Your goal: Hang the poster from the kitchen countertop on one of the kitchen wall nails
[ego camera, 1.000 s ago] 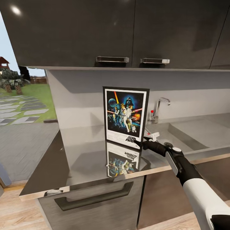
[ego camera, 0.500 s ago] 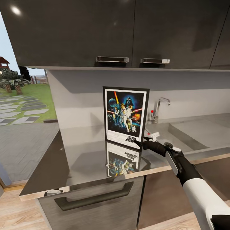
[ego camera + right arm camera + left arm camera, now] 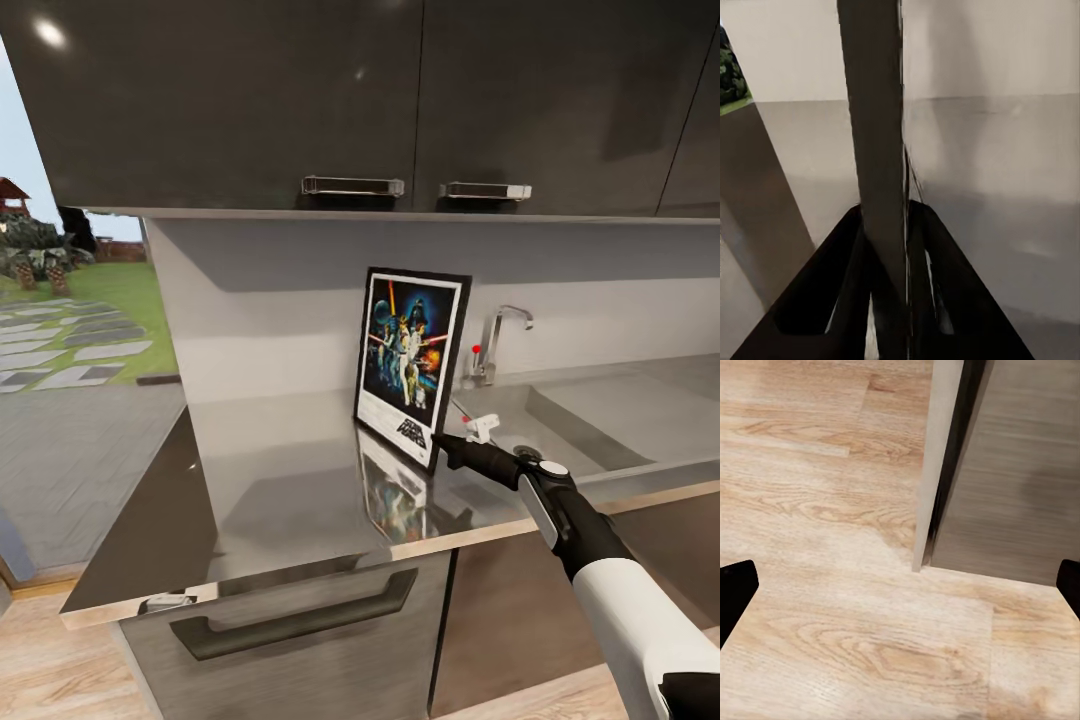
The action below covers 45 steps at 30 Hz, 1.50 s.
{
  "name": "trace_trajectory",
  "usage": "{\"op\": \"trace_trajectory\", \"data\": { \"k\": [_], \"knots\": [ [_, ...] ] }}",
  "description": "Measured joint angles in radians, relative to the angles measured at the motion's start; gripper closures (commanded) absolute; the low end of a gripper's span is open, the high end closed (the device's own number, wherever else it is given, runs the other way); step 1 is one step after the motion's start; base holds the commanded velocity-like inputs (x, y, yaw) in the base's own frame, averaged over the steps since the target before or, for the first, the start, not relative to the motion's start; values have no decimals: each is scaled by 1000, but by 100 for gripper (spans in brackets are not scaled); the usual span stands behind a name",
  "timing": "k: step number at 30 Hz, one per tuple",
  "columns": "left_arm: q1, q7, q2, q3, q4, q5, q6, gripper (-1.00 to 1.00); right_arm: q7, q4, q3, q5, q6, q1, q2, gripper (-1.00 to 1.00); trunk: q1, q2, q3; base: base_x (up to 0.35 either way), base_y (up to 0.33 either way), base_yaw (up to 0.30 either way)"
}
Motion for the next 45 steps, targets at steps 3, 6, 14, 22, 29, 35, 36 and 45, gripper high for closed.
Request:
{"op": "trace_trajectory", "data": {
  "k": [3,6,14,22,29,35,36,45],
  "knots": [
    [0,0,0,0,0,0,0,-100,0,0,0,0,0,0,1,100,0,0,0,0,0,0],
    [0,0,0,0,0,0,0,-100,0,0,0,2,-1,0,1,100,0,0,0,0,0,0],
    [0,0,0,0,0,0,0,-100,-1,-3,0,0,0,0,1,100,1,0,0,-60,0,0],
    [0,0,1,0,-1,0,0,-100,0,-12,-1,-1,1,0,1,100,0,0,0,-85,0,0],
    [0,0,1,0,0,0,0,-100,1,-41,-1,-2,6,0,1,100,0,0,0,-11,0,0],
    [0,0,1,0,0,0,0,-100,1,-64,-1,-1,58,-1,1,100,0,0,0,-2,0,0],
    [0,0,2,0,0,0,0,-100,2,-68,-1,-1,65,-1,1,100,0,0,0,0,0,0],
    [0,0,2,0,0,0,0,-100,2,-165,3,-2,95,0,2,100,0,0,0,-28,0,0]
  ]
}}
